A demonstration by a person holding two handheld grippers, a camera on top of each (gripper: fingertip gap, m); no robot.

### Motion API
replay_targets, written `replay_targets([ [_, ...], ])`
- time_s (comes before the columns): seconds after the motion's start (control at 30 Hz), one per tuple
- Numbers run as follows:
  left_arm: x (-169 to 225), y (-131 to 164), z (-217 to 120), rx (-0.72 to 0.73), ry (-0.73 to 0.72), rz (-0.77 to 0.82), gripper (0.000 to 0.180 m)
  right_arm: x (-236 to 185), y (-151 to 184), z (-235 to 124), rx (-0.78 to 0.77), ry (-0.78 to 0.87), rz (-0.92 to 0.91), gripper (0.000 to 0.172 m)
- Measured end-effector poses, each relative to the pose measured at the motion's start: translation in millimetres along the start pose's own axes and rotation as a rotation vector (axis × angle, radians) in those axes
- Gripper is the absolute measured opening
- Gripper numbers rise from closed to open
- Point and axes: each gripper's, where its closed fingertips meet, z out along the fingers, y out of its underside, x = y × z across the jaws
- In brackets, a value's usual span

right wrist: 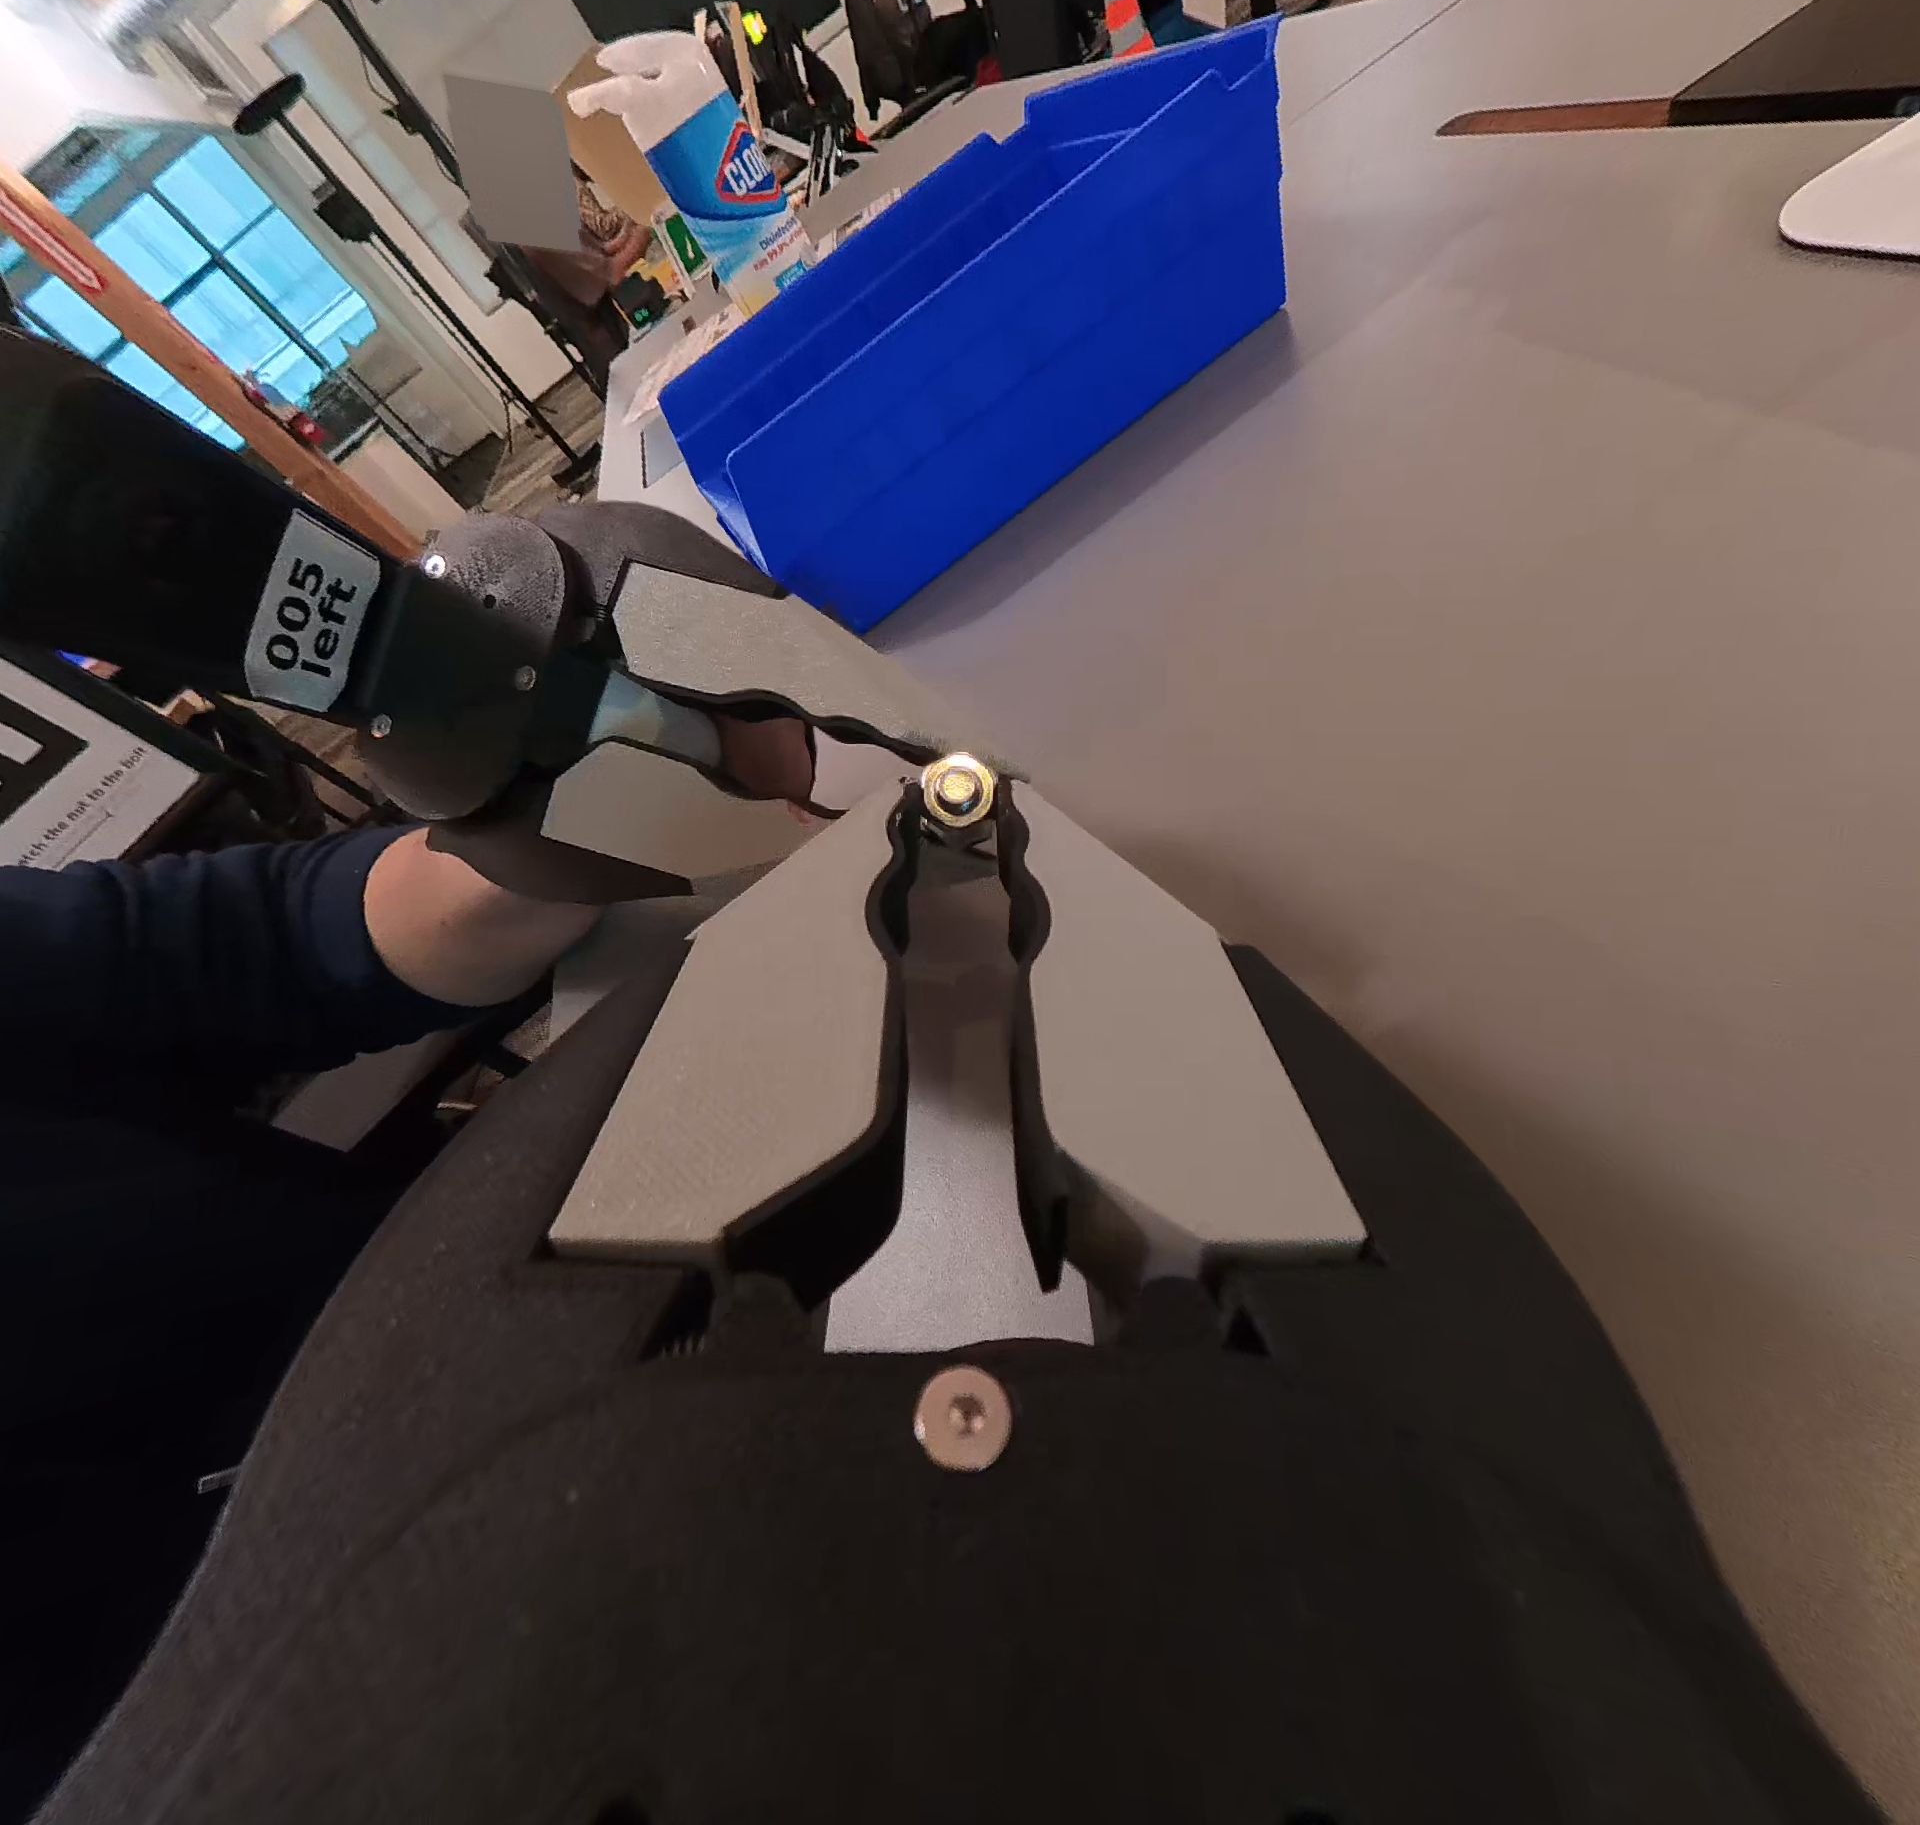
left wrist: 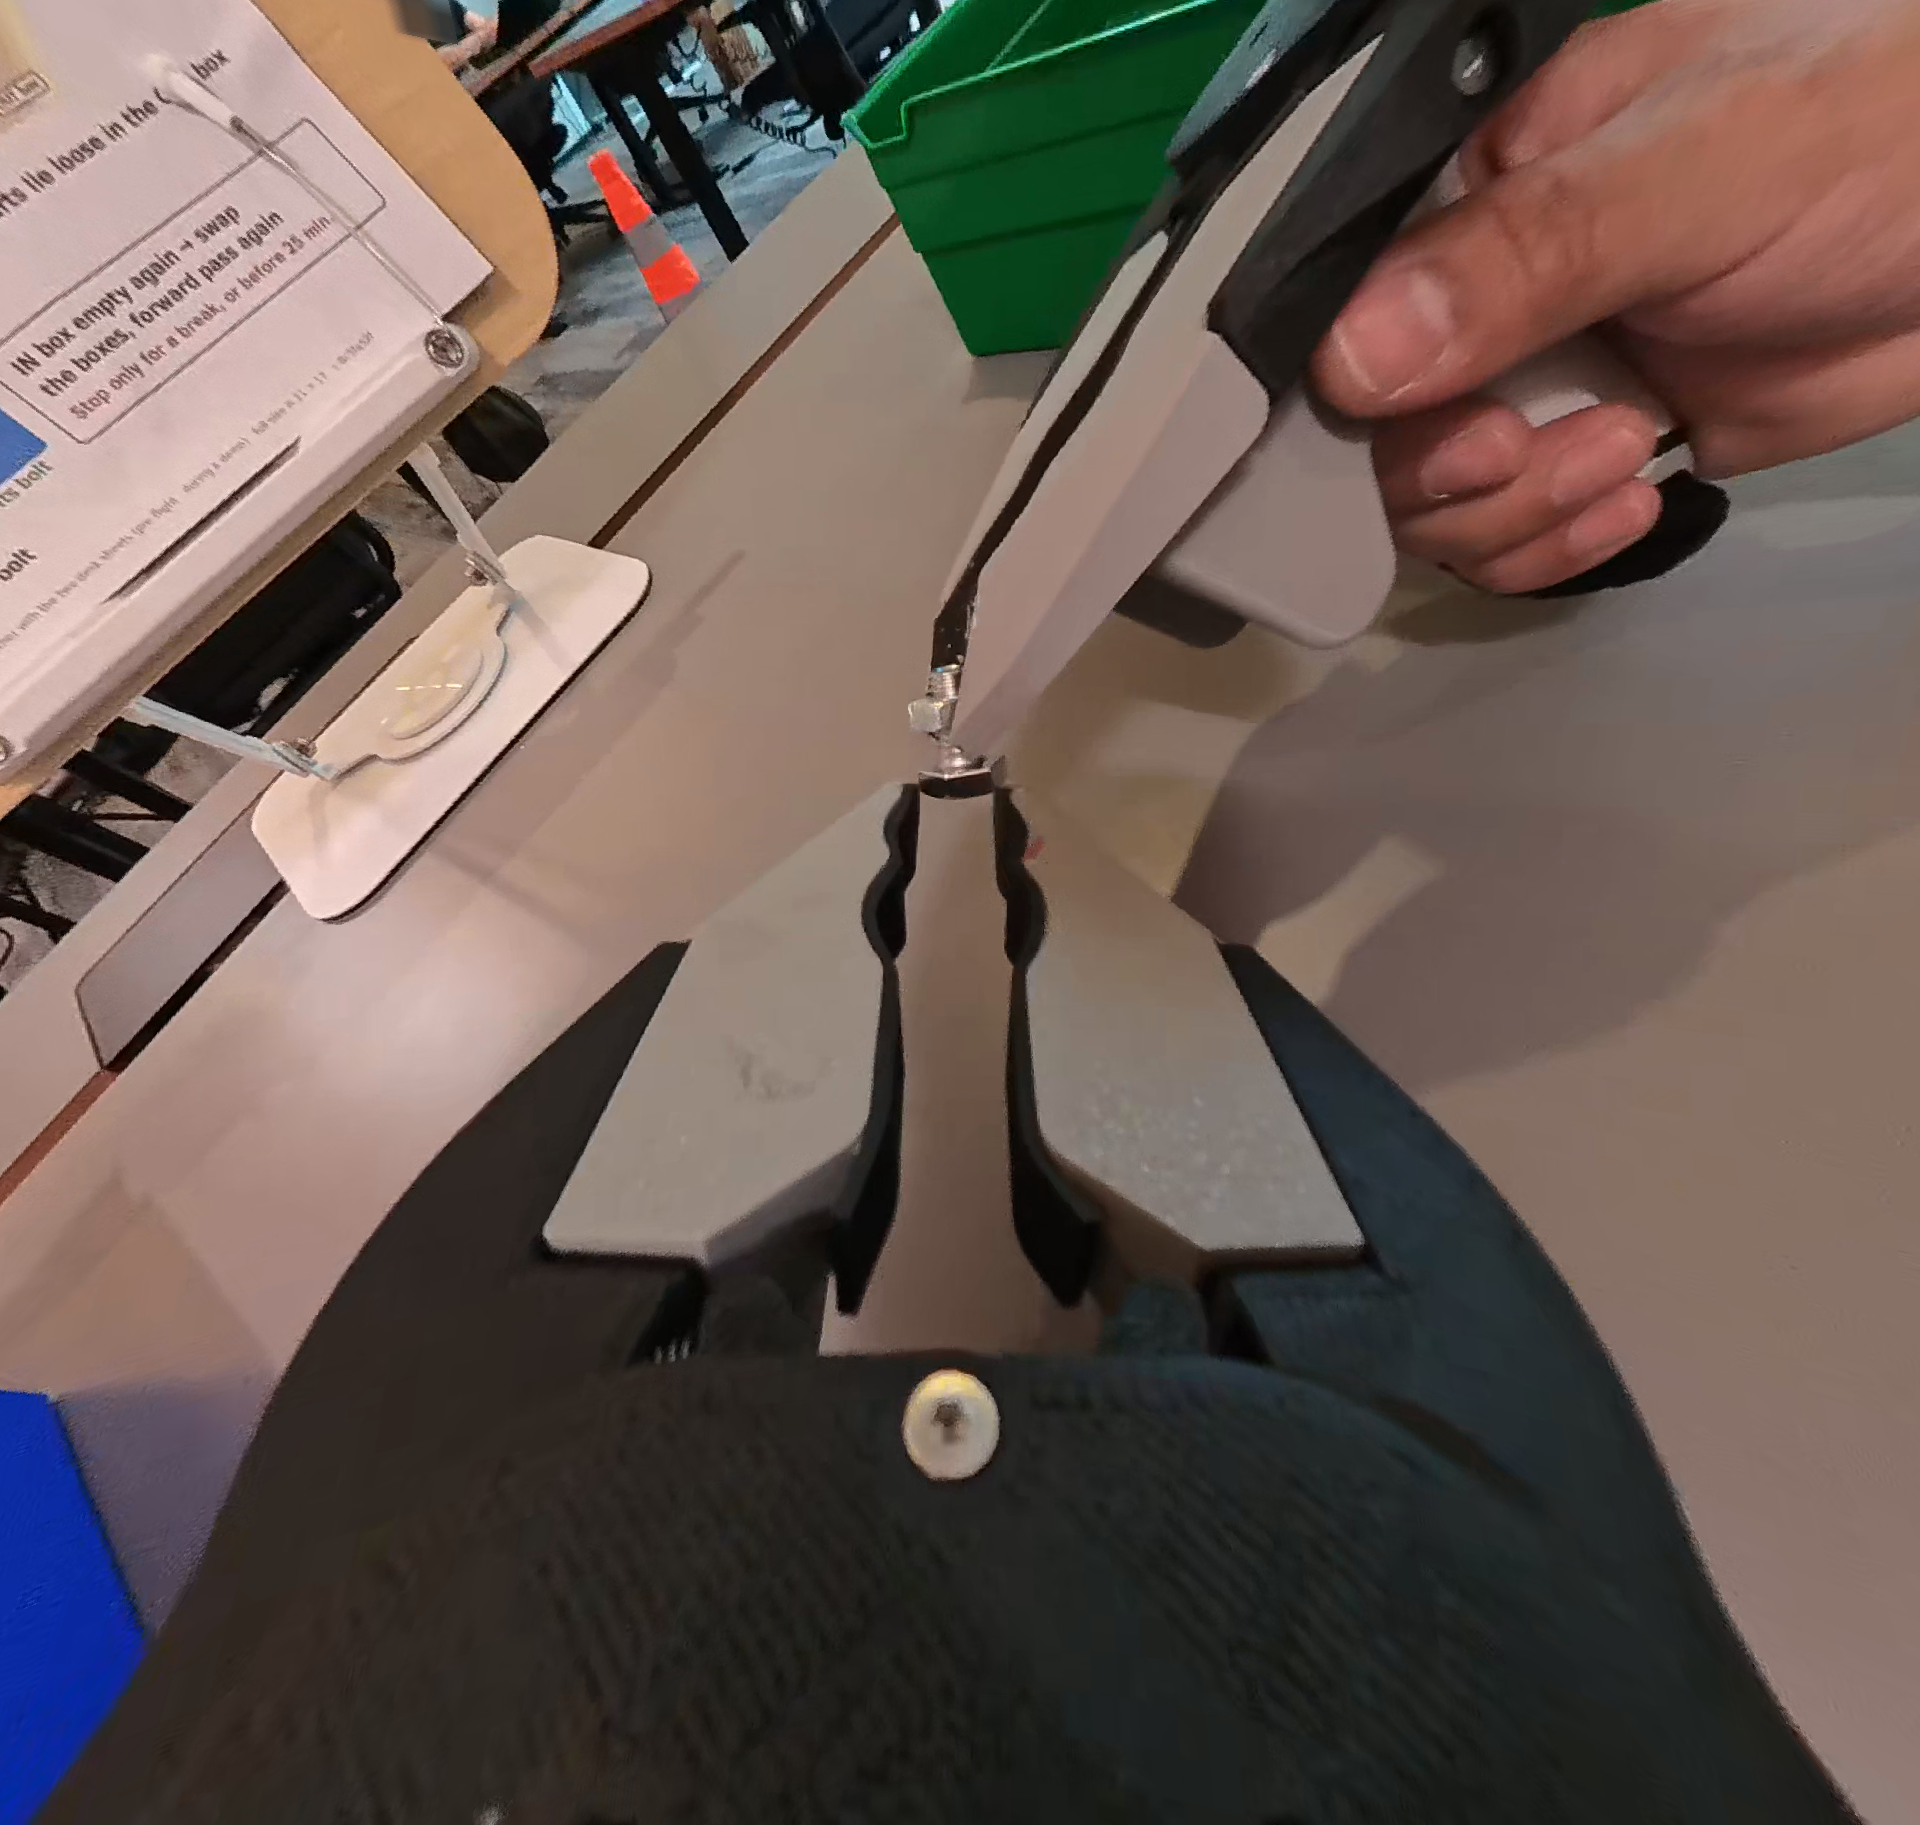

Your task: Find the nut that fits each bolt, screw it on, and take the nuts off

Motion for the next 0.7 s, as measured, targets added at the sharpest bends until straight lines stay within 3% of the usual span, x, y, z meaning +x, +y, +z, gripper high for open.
replay_targets([
  [0.7, -0.9, -6.3, -1.0, 0.017, -0.013, 0.003, 0.013, -6.6, -2.9, 2.3, 0.023, 0.012, -0.042, 0.011],
])
